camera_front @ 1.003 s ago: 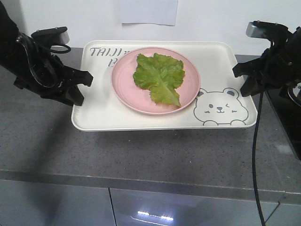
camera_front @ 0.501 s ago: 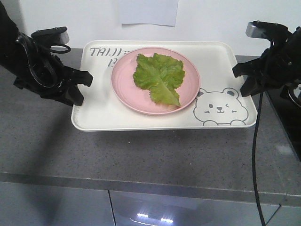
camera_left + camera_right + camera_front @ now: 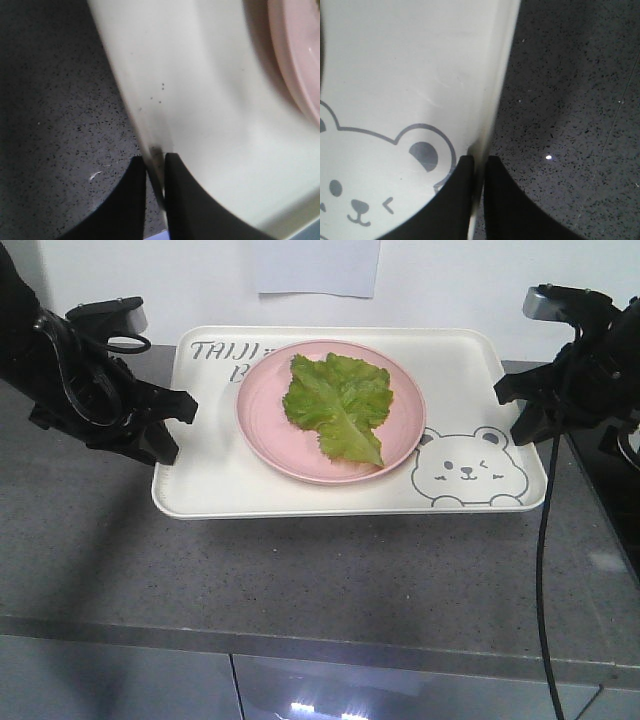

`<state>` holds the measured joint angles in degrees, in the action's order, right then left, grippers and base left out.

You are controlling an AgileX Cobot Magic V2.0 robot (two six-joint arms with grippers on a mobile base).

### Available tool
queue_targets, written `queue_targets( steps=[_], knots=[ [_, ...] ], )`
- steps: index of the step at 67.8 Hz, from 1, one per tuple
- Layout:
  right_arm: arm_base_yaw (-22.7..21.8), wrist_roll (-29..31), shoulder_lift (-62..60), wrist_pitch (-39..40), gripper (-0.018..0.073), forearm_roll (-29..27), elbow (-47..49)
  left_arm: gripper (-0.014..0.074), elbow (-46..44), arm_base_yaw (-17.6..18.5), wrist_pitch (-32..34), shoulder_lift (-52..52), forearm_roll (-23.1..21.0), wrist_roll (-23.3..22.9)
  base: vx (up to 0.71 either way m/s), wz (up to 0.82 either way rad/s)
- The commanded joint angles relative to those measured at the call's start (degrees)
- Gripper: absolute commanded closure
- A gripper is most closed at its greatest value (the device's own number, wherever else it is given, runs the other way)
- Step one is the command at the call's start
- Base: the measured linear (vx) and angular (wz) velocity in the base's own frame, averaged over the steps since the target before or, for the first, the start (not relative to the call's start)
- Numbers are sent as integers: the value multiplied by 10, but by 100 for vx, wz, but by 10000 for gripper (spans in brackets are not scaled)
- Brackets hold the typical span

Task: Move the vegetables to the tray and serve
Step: 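Hold the tray level with both grippers as the base approaches the far counter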

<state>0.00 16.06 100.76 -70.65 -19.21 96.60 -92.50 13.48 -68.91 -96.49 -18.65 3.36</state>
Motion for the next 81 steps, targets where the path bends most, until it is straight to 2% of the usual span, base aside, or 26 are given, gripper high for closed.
queue_targets(
  steps=[1, 81],
  knots=[
    [16, 18, -33, 4, 565, -115, 19, 602, -22, 22, 32, 28, -117, 24, 4, 2],
    [16, 18, -33, 4, 565, -115, 19, 602, -22, 22, 32, 28, -117, 24, 5, -1]
  ],
)
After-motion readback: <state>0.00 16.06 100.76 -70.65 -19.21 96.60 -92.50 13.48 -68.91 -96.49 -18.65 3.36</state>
